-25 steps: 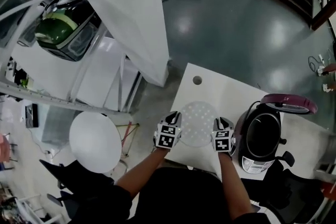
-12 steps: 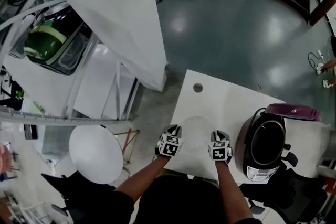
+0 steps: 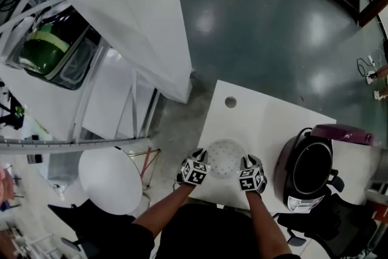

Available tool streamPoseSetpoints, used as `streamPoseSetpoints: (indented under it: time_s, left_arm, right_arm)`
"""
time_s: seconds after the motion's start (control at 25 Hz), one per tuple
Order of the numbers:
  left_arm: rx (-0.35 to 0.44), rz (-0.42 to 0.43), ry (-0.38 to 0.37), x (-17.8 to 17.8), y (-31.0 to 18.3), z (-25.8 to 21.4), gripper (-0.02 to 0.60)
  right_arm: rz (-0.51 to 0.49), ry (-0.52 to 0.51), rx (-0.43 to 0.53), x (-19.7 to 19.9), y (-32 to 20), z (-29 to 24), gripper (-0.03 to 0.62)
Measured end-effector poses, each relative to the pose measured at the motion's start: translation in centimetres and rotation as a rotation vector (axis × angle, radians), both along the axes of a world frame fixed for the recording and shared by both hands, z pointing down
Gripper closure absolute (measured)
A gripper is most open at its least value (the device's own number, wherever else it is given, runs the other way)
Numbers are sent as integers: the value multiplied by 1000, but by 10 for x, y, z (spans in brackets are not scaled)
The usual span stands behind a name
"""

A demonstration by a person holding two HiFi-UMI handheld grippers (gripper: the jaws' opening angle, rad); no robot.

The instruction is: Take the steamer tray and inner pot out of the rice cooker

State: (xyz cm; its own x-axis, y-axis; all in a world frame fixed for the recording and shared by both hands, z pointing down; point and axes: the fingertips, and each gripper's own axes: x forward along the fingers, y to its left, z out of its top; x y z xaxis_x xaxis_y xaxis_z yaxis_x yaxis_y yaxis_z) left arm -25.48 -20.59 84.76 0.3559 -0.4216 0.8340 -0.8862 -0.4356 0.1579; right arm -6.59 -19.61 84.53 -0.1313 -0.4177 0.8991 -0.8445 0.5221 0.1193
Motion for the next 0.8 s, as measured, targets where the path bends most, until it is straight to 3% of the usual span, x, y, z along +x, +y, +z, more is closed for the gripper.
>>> streamPoseSetpoints:
  time_s: [0.28,0.44,0.64,0.8]
  left_arm:
    - [-10,-28,8,-4,4,4,543]
    - [-34,-40,8,-7,11,4,450]
    - [1,-68,3,-15,19,-15,442]
    - [54,-71,43,-7,22,-49,461]
  right_arm:
    - [-87,50,-3,-5,4,-1,519]
    - [-32,13,22,-3,7,-11,500]
    - [-16,-49,62,-4,14,-43,499]
    - [7,-106,100,-1,20,-77,499]
